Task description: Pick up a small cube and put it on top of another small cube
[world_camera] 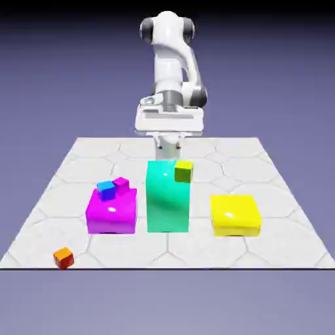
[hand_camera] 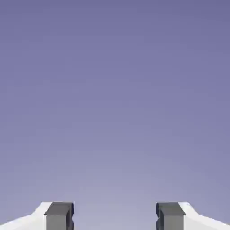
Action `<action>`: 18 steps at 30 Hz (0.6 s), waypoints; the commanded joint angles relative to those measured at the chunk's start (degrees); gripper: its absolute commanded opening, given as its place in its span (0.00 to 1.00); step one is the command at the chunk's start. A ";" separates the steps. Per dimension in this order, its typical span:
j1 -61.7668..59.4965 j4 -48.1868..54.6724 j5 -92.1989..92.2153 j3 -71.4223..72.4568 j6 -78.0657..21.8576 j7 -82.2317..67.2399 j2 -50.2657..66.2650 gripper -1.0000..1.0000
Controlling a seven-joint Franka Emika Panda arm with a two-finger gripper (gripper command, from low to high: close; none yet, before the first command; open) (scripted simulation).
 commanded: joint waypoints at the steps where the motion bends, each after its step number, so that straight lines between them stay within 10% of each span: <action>1: -1.31 1.44 -0.38 0.23 -0.63 0.75 2.08 0.50; 18: -23.58 25.96 -6.82 4.08 -11.31 13.40 37.38 0.50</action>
